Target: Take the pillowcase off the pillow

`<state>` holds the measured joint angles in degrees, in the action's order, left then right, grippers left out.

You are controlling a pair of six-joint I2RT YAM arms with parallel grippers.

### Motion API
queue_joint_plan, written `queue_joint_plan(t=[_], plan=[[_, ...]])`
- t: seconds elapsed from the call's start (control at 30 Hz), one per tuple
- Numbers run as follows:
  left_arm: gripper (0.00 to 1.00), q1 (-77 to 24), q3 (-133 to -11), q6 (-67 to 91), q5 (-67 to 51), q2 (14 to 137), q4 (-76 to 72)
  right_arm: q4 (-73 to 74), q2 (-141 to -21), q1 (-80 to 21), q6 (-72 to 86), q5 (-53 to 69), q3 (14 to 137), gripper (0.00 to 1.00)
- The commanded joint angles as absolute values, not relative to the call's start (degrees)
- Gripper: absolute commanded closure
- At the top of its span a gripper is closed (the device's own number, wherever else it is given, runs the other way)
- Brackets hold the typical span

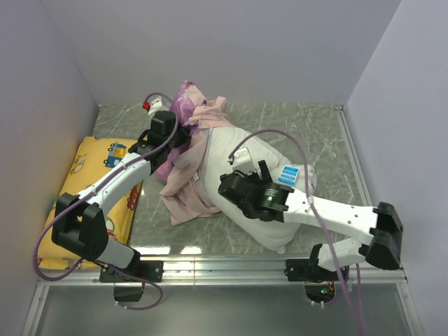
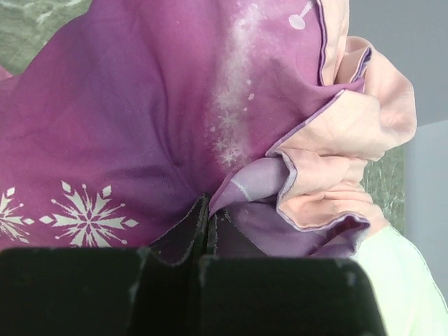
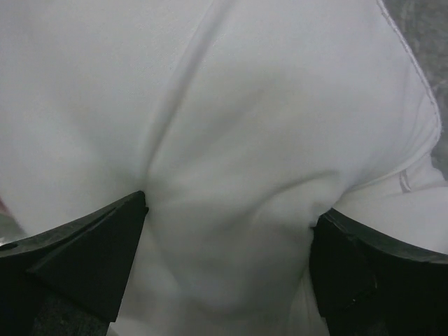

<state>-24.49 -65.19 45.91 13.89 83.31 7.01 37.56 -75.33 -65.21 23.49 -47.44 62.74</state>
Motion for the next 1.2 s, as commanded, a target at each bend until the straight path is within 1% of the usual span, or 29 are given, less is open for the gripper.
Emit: queue_joint_plan(t=[0.0, 0.07, 0.13, 0.3, 0.33, 0.37, 0.47, 0.57, 0.63, 0.8, 0.9, 1.03, 1.1, 1.13, 1.17], plan=[[1.0, -26.0, -67.9, 43.9, 12.9, 84.7, 11.4, 43.8, -78.1, -66.7, 32.2, -57.3, 66.4, 0.04], [0.99, -26.1, -67.8, 44.1, 13.0, 85.1, 11.3, 45.9, -76.8, -66.6, 33.3, -58.7, 68.4, 0.02], [1.0, -26.0, -66.9, 44.2, 13.1, 85.3, 10.8, 47.6, -73.1, -66.1, 33.2, -59.3, 69.9, 0.02], [1.0, -26.0, -65.1, 45.9, 12.9, 86.1, 9.5, 47.1, -64.6, -65.3, 27.1, -57.0, 75.4, 0.01], [1.0, -26.0, -64.8, 46.5, 12.8, 86.3, 9.2, 46.8, -63.9, -65.2, 25.9, -55.9, 76.1, 0.01], [0.99, -26.0, -64.5, 47.5, 12.7, 86.6, 8.8, 46.1, -63.4, -65.3, 22.8, -51.8, 76.7, 0.01], [0.99, -26.3, -63.7, 48.9, 11.4, 87.0, 7.0, 44.2, -63.3, -65.4, 21.6, -43.9, 76.3, 0.01], [1.0, -27.1, -64.1, 49.4, 11.5, 87.5, 6.9, 41.7, -66.1, -67.7, 22.7, -40.6, 72.2, 0.01], [0.99, -27.5, -64.5, 49.8, 10.7, 87.5, 6.9, 38.9, -69.9, -69.3, 23.6, -39.2, 70.1, 0.01], [1.0, -29.4, -66.0, 50.1, 10.5, 87.3, 7.3, 30.9, -80.2, -69.8, 24.3, -36.7, 65.0, 0.0], [1.0, -30.5, -67.8, 49.7, 10.6, 87.8, 8.4, 26.0, -85.0, -69.1, 25.0, -35.6, 62.6, 0.0], [0.99, -30.9, -69.5, 48.9, 10.5, 87.7, 9.8, 24.8, -88.4, -64.2, 28.0, -37.1, 59.6, 0.01], [0.99, -30.9, -69.9, 47.9, 10.5, 86.8, 10.4, 21.3, -85.5, -59.8, 28.0, -35.3, 55.4, 0.11], [0.99, -30.9, -70.0, 47.5, 10.4, 86.0, 10.5, 19.9, -84.0, -58.2, 27.4, -33.5, 52.7, 0.19], [0.98, -30.8, -70.2, 46.6, 9.8, 85.6, 10.6, 18.4, -82.6, -55.4, 27.2, -31.9, 51.7, 0.49]])
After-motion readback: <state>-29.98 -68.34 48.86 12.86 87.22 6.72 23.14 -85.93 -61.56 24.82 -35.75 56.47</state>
